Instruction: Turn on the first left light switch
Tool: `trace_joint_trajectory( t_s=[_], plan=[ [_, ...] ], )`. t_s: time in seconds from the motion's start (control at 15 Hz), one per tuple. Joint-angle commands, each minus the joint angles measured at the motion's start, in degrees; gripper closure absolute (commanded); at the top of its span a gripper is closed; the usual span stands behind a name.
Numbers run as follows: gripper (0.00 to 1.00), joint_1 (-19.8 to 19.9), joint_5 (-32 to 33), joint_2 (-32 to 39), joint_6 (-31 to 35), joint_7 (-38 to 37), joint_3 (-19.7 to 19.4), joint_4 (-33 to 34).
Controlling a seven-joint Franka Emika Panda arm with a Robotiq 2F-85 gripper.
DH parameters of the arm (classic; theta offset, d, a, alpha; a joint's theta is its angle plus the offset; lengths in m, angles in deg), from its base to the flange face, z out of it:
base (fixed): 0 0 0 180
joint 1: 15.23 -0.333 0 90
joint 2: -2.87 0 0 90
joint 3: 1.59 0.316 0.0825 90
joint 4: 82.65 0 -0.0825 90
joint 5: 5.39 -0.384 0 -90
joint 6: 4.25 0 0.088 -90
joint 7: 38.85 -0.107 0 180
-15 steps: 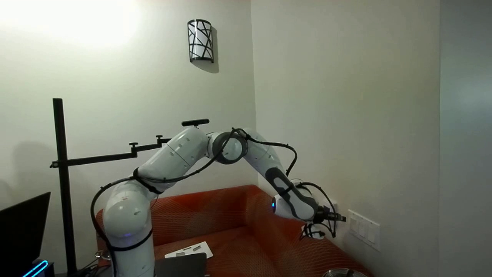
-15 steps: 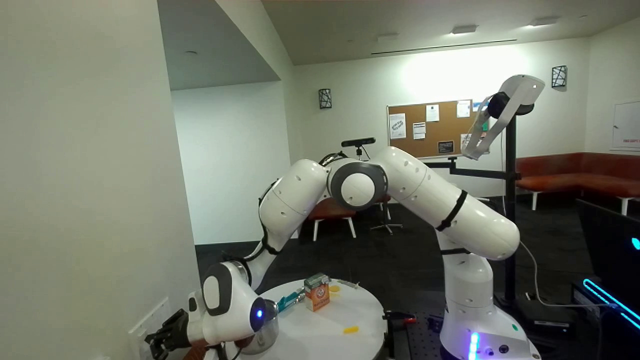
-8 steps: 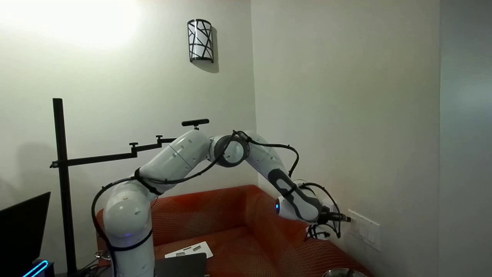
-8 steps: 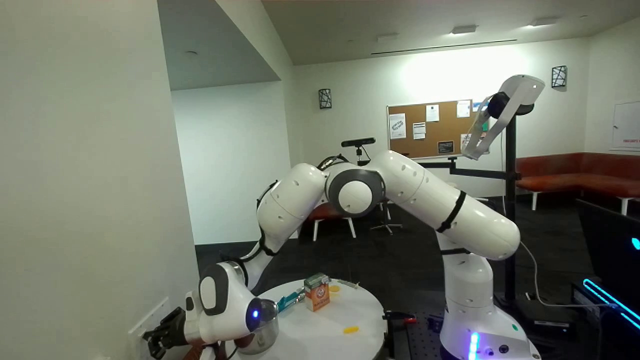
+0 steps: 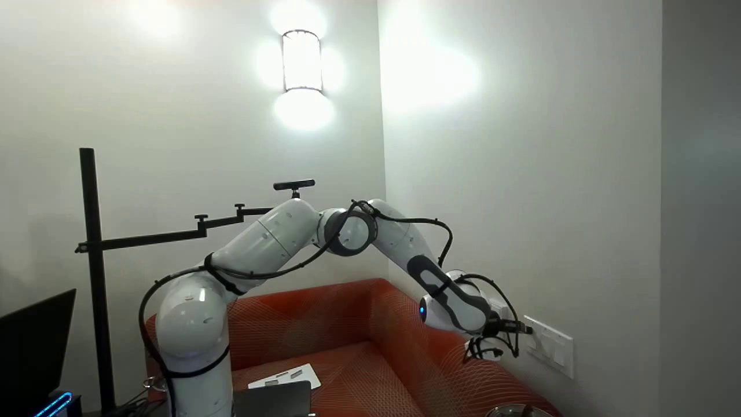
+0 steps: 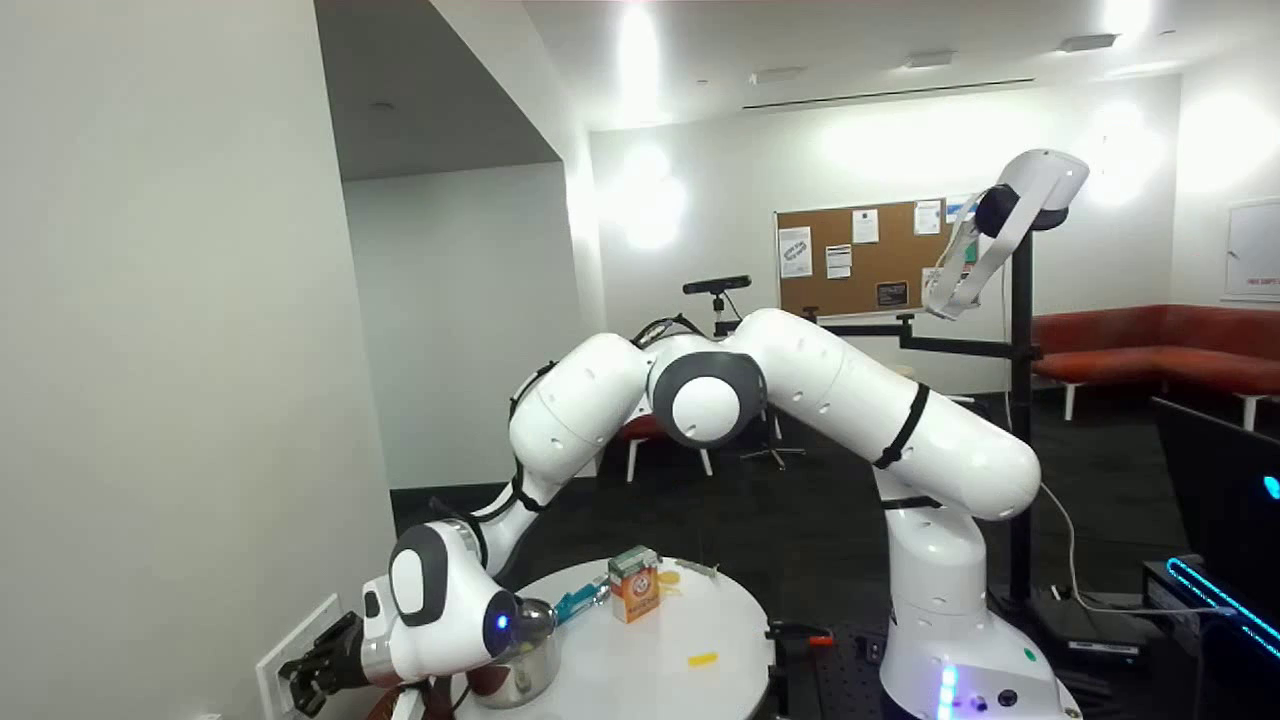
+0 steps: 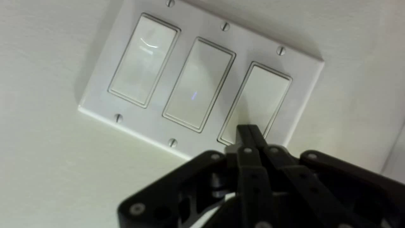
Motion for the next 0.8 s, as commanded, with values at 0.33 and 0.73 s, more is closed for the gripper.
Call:
trace_joint_trajectory(
  t_s=[0.33, 0.73],
  plan=[
    [1.0, -0.04, 0.0, 1.57, 4.74, 0.18, -1.16, 4.52],
    [1.0, 0.61, -0.04, -4.43, 5.86, -0.71, -0.49, -2.34]
  ],
)
